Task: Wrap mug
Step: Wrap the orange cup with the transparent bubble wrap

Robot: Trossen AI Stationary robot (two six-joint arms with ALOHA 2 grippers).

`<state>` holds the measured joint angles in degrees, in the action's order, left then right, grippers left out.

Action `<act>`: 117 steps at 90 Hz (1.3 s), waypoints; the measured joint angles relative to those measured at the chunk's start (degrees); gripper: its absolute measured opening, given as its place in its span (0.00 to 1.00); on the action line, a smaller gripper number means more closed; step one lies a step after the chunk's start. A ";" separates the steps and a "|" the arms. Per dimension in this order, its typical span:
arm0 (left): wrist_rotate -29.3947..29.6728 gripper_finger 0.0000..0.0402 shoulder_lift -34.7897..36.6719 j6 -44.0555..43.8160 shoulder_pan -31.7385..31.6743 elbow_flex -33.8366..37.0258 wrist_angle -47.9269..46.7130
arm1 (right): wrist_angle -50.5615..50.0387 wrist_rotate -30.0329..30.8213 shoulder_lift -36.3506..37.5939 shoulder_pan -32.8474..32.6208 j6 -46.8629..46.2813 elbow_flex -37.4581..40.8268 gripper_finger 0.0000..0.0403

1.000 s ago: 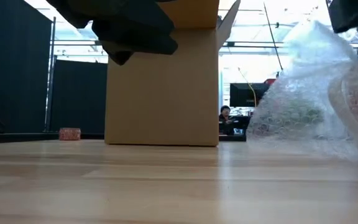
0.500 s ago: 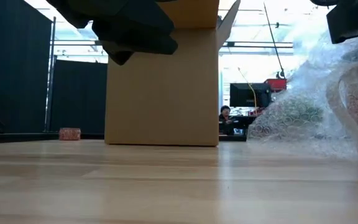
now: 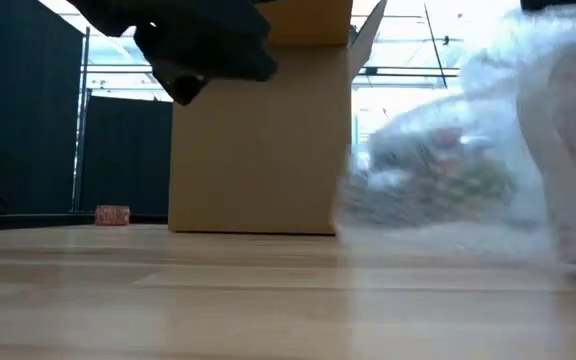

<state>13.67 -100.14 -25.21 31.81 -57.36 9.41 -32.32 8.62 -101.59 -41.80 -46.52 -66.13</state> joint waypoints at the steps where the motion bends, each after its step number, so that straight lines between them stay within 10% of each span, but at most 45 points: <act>1: 0.03 0.26 0.00 -0.01 0.11 0.00 0.22 | 0.52 0.01 -0.16 0.00 0.24 -0.01 0.02; 37: 0.66 0.26 -7.82 0.42 0.20 -3.46 4.27 | -6.32 0.40 -9.29 0.21 8.80 -11.69 0.03; 87: 0.84 0.26 -1.51 0.15 -0.17 -3.98 -0.78 | -11.48 1.06 -9.68 0.24 11.65 -18.04 0.40; 117: 0.81 0.26 -1.79 3.65 -1.75 -4.00 8.43 | -21.77 1.68 -9.52 0.24 11.21 -26.04 0.43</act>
<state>14.48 -101.93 -21.57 30.06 -61.36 17.84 -54.09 10.30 -111.11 -41.56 -35.31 -92.17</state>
